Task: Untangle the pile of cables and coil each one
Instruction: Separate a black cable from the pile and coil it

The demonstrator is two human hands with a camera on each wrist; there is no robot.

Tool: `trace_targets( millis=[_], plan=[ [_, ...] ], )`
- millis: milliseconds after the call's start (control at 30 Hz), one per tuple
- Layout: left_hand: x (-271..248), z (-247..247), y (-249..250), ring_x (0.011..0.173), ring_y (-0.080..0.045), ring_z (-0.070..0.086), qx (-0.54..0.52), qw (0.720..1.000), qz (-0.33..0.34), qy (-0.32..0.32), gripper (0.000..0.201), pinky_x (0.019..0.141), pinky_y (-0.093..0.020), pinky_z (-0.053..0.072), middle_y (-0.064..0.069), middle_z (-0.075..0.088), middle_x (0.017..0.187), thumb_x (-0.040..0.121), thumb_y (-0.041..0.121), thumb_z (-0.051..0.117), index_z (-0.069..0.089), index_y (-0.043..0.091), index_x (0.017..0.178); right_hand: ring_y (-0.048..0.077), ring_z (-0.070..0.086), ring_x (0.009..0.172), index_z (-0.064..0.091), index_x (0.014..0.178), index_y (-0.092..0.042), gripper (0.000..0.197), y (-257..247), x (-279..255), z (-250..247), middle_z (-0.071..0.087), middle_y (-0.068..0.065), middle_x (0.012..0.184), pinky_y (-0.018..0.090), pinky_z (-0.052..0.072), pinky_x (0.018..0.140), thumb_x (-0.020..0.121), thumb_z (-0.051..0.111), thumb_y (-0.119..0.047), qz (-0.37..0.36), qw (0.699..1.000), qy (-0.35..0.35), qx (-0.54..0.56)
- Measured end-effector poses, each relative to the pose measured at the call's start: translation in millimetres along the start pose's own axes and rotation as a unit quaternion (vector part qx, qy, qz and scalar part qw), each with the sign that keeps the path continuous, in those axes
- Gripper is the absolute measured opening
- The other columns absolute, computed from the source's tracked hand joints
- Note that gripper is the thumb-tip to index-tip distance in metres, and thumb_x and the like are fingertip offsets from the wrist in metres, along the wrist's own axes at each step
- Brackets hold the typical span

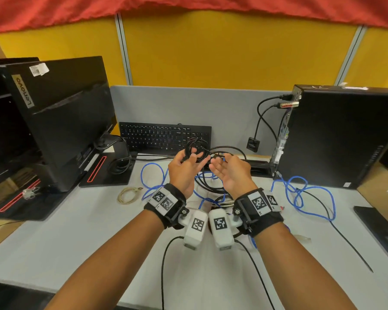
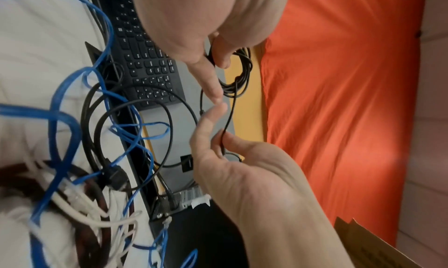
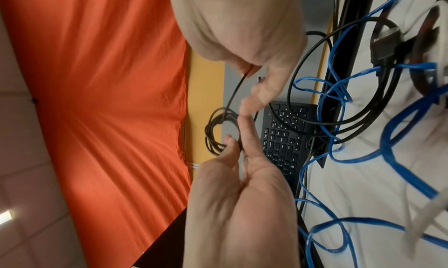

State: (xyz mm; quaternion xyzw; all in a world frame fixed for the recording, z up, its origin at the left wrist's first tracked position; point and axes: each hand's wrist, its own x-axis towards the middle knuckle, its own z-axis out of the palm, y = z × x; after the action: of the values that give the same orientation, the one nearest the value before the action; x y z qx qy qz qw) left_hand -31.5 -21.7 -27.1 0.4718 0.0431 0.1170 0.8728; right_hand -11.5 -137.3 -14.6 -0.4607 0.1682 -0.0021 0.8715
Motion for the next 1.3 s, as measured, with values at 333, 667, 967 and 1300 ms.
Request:
trace_targets(
  millis=[333, 667, 967, 1300],
  plan=[
    [-6, -11, -4, 0.106, -0.027, 0.072, 0.098, 0.974, -0.124, -0.159, 0.023, 0.082, -0.036, 0.061, -0.009, 0.074, 0.116, 0.102, 0.007, 0.050, 0.068, 0.009, 0.117, 0.029, 0.072, 0.085, 0.064, 0.102, 0.004, 0.019, -8, 12, -9, 0.073, 0.022, 0.101, 0.040, 0.064, 0.072, 0.104, 0.046, -0.003, -0.116, 0.975, -0.034, -0.188],
    [-2, -24, 18, 0.083, -0.025, 0.066, 0.568, 0.798, 0.107, -0.169, 0.058, 0.077, -0.033, 0.057, 0.002, 0.062, 0.101, 0.079, 0.018, 0.083, 0.055, 0.019, 0.130, 0.020, 0.070, 0.076, 0.064, 0.096, -0.003, 0.016, -3, 14, -12, 0.069, 0.005, 0.077, 0.037, 0.059, 0.071, 0.104, 0.052, -0.009, -0.314, 0.833, -0.116, -0.441],
    [3, -27, 15, 0.073, -0.013, 0.055, 0.611, 0.732, 0.177, -0.244, 0.113, 0.072, -0.025, 0.051, -0.002, 0.063, 0.106, 0.068, 0.017, 0.092, 0.019, 0.037, 0.152, -0.010, 0.064, 0.067, 0.063, 0.100, -0.019, 0.010, 0, 15, -7, 0.065, -0.010, 0.070, 0.005, 0.044, 0.053, 0.103, 0.056, -0.012, -0.377, 0.758, -0.146, -0.511],
    [-4, -32, 4, 0.089, -0.017, 0.061, 0.560, 0.738, 0.273, -0.259, 0.073, 0.074, -0.026, 0.056, 0.002, 0.065, 0.104, 0.071, 0.012, 0.089, 0.060, 0.026, 0.137, 0.017, 0.074, 0.063, 0.061, 0.100, -0.008, 0.008, -11, 14, -18, 0.074, 0.009, 0.069, 0.037, 0.063, 0.066, 0.096, 0.068, -0.011, -0.338, 0.845, -0.123, -0.395]
  ],
)
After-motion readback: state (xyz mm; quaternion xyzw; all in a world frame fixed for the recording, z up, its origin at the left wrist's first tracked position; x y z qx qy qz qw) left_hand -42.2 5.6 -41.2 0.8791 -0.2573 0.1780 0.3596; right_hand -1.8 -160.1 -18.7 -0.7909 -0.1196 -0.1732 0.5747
